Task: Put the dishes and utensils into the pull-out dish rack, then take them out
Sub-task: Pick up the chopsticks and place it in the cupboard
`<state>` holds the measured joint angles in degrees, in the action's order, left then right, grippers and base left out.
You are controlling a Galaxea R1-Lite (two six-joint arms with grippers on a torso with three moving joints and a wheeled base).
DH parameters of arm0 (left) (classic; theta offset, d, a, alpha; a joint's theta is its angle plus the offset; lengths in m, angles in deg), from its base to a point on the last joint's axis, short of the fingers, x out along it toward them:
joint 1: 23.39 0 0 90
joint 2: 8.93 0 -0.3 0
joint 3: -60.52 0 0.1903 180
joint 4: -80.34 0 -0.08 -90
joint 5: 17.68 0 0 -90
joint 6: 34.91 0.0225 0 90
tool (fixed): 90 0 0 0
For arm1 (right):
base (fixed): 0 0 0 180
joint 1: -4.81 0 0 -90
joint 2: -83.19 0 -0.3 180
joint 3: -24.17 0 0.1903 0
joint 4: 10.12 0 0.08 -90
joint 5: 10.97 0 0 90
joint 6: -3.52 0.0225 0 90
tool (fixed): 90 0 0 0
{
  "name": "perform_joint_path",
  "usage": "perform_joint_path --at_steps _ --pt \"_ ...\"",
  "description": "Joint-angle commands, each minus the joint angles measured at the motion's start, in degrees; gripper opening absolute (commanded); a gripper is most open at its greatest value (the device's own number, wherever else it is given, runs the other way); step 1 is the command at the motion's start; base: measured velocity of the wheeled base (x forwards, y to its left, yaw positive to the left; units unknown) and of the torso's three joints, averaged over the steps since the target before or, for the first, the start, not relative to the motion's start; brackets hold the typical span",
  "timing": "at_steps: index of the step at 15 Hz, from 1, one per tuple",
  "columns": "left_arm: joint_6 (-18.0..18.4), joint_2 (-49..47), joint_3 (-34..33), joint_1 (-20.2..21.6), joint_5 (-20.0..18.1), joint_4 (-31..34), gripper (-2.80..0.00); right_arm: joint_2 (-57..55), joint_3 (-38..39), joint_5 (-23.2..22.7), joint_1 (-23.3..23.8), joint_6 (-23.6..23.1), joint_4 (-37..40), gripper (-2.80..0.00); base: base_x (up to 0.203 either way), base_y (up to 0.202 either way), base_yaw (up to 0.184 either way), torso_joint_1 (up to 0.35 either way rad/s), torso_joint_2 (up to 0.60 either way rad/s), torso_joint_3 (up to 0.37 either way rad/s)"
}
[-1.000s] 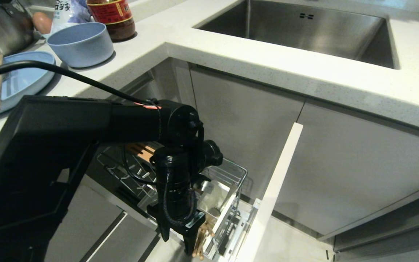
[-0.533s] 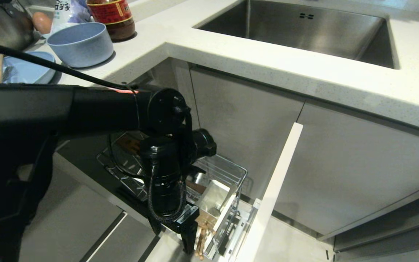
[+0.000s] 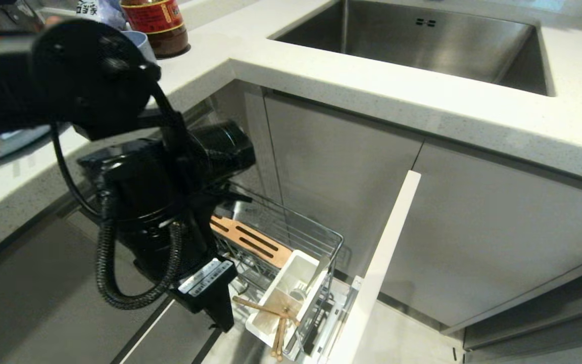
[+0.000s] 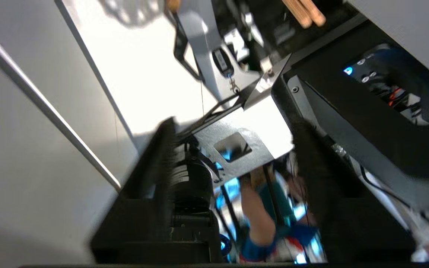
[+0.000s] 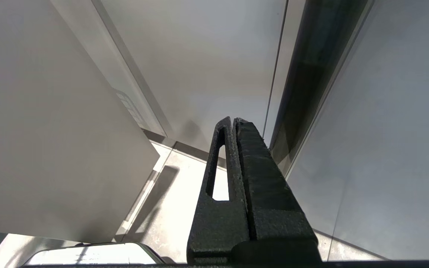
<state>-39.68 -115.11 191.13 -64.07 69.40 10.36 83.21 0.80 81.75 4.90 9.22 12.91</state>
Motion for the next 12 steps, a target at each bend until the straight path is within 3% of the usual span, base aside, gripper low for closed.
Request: perform_joint_path --at_steps 1,5,8,12 --pt "-0.19 8.52 0.39 -0.14 0.36 0.30 -2.80 0.24 0.00 0.01 -0.01 0.02 -0.02 -2.80 0.000 0.000 0.000 0.000 0.00 0.000" --pt "-1.27 18.95 3.03 -0.11 0.61 -0.85 -2.80 0.23 0.00 0.01 -0.01 0.02 -0.02 -2.80 0.000 0.000 0.000 0.000 0.00 0.000" --pt "-4.56 27.48 3.90 1.75 0.83 -8.95 -2.80 0.24 0.00 0.01 -0.01 0.02 -0.02 -2.80 0.000 0.000 0.000 0.000 0.00 0.000" --pt "-7.96 33.93 4.02 13.38 1.88 -20.75 -2.80 0.24 0.00 0.01 -0.01 0.02 -0.02 -2.80 0.000 0.000 0.000 0.000 0.00 0.000"
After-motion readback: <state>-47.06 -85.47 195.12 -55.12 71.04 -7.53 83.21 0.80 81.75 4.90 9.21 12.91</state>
